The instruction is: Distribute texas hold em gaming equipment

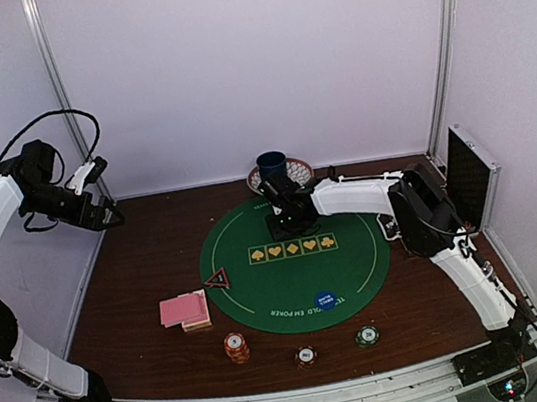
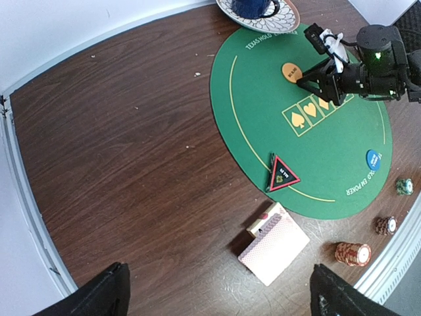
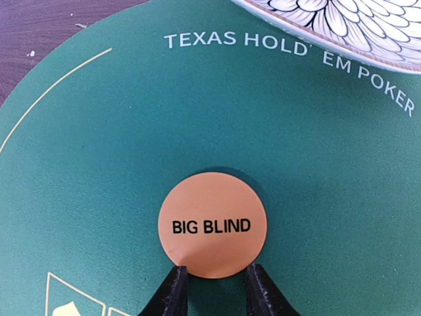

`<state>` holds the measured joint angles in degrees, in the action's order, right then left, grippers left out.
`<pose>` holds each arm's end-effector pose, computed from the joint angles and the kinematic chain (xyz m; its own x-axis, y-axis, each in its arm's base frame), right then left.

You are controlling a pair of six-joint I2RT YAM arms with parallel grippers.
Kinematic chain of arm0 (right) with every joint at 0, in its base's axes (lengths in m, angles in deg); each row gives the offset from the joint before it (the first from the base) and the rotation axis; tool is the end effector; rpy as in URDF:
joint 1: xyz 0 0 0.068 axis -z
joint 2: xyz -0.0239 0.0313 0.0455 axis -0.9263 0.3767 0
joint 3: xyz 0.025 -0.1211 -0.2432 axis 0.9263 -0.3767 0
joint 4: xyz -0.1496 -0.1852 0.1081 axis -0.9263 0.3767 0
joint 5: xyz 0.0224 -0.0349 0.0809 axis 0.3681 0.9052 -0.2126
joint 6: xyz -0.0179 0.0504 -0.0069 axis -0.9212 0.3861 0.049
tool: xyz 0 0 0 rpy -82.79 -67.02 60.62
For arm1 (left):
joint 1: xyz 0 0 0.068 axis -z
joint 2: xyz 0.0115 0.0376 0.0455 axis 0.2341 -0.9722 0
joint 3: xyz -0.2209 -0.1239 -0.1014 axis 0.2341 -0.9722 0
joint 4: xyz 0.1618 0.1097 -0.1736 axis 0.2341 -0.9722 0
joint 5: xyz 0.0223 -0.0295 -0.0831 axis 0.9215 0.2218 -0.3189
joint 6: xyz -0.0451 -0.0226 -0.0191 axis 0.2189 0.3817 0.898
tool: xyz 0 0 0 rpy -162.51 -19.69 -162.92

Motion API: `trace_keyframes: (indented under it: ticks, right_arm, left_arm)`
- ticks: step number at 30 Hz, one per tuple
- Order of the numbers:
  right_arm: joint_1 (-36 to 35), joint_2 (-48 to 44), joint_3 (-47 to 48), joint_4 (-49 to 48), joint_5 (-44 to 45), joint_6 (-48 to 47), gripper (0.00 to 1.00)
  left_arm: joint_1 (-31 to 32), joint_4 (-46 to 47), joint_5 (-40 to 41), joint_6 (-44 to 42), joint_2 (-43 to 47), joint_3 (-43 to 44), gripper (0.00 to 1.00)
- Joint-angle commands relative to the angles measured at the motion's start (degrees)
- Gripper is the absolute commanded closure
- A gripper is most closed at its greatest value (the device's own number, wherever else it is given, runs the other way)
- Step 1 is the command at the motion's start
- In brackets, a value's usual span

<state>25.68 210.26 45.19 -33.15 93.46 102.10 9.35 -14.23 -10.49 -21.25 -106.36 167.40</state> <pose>0.4052 0.3621 0.1374 -0.7930 -0.2027 -0.5745 -0.3407 0.9293 0.1425 0.2821 0.0032 0.3593 -0.7866 0.2091 -0.5810 0.4256 0.8653 -0.2648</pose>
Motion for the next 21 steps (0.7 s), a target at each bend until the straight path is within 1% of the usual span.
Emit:
trace_keyframes:
  ticks: [1,4,6,8,10,13,16,21]
  right_arm:
    - [1.67,2.81,1.08,3.88,2.17,3.52,0.65]
    - [1.69,3.43,4.05,4.80,2.19,3.97,0.61]
    - [1.59,2.99,4.73,4.84,1.59,3.68,0.52]
    - [1.32,0.89,2.74,3.63,0.74,2.56,0.43]
    - [0.80,-2.53,-1.33,2.09,0.45,0.93,0.36]
    - [-0.37,-9.81,-10.50,-0.64,-0.78,-0.98,0.26]
    - [-2.22,-17.63,-21.10,-2.70,-3.36,-2.26,0.23]
    - [-6.21,-28.28,-36.51,-2.56,-7.36,-3.09,0.20]
  left_arm:
    - [-0.13,-0.64,-0.42,-1.25,0.31,0.13,0.02]
    - [-0.16,-1.03,-0.86,-1.28,0.08,0.08,0.03]
    - [-0.12,-1.59,-0.85,-1.69,-0.03,0.08,0.03]
    - [-0.12,-2.15,-0.82,-2.21,-0.17,-0.05,0.03]
    - [-0.12,-2.54,-0.87,-2.46,-0.18,-0.14,0.02]
    - [-0.12,-2.79,-1.51,-2.62,-0.16,-0.39,0.02]
    - [-0.12,-2.91,-2.38,-3.06,0.06,-1.06,0.03]
    - [0.56,-3.77,-2.69,-5.21,0.18,-3.58,0.02]
